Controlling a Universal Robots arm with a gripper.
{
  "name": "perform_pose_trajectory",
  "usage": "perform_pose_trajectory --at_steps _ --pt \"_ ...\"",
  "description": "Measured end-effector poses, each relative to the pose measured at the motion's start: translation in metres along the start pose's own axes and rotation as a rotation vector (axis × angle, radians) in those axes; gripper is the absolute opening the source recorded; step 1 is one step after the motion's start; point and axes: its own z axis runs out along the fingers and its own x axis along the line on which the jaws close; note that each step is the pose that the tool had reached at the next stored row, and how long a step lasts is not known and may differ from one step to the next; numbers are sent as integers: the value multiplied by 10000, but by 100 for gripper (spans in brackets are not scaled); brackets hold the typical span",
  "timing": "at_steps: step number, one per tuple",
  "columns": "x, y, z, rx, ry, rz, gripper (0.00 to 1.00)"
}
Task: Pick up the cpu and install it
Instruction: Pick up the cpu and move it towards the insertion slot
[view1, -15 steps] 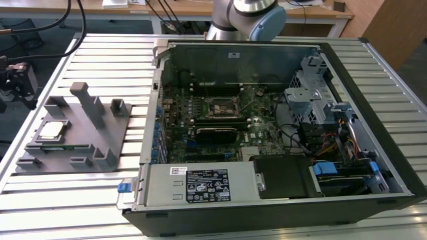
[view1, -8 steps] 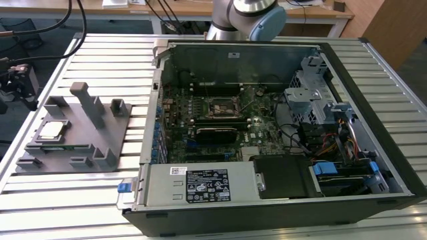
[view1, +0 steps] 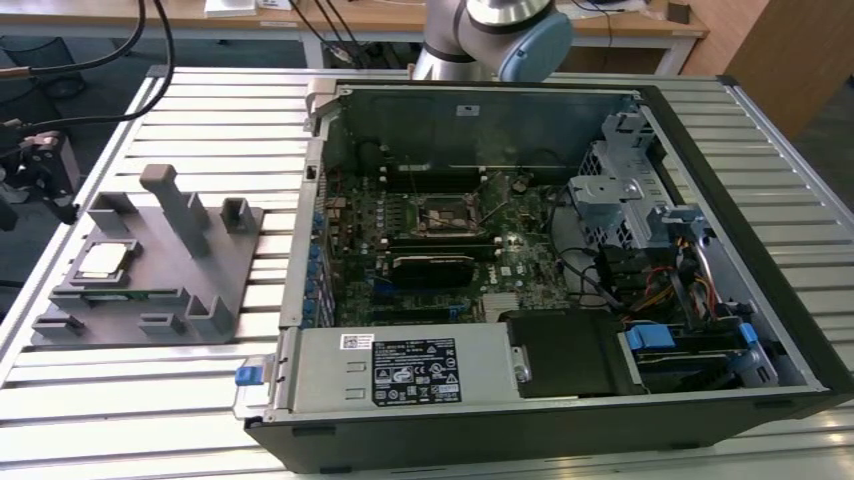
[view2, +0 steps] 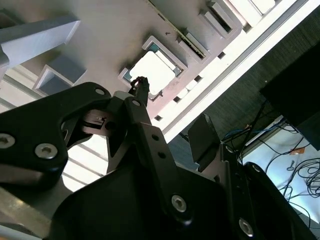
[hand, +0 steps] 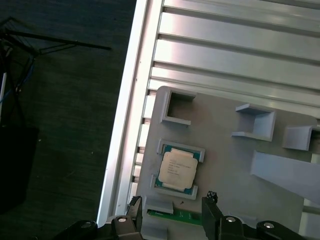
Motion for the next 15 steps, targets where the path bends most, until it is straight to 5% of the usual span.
perform_pose_trajectory --at_steps 15 --pt "-1 -5 129 1 1 0 59"
